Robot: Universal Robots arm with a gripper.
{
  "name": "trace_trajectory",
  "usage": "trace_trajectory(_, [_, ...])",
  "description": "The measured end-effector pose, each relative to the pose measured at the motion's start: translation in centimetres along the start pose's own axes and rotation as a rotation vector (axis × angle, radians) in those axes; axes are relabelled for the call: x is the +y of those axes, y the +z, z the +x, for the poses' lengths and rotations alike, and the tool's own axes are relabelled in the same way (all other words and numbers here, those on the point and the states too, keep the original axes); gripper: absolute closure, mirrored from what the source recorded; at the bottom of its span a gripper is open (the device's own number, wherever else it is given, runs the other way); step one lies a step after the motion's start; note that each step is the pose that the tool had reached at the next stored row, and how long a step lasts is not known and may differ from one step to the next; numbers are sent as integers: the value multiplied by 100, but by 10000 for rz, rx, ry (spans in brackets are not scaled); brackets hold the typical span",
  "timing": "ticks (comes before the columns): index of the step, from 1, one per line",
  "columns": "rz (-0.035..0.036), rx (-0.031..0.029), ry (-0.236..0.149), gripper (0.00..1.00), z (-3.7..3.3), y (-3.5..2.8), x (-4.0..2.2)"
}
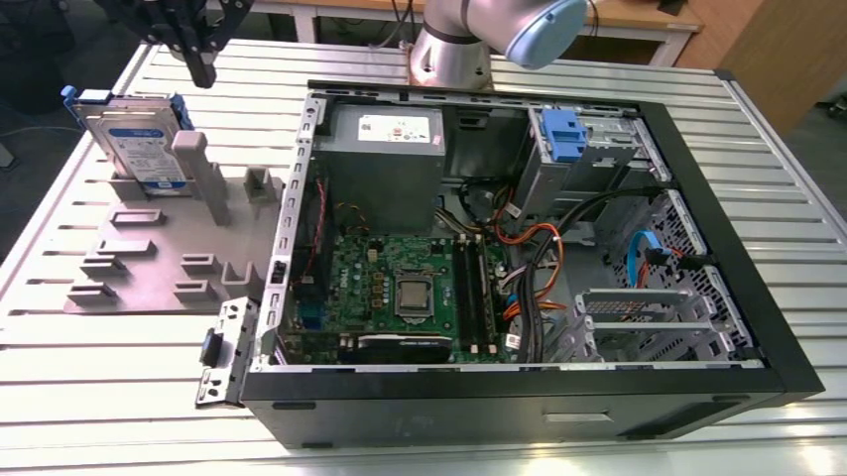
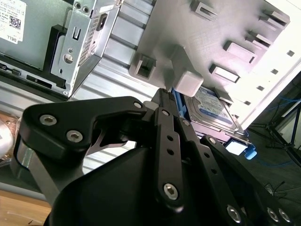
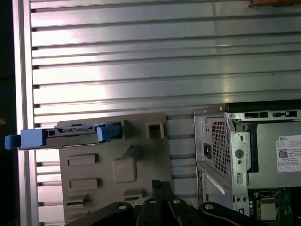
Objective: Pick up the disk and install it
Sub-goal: 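Reach for the disk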
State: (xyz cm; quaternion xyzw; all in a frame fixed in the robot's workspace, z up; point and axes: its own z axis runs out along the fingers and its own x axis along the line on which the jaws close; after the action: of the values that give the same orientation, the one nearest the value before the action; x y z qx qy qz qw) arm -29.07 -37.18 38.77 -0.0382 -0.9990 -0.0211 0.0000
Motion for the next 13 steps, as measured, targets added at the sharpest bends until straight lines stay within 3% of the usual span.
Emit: trace_trajectory(13, [-1, -1, 2, 89, 136, 4, 1])
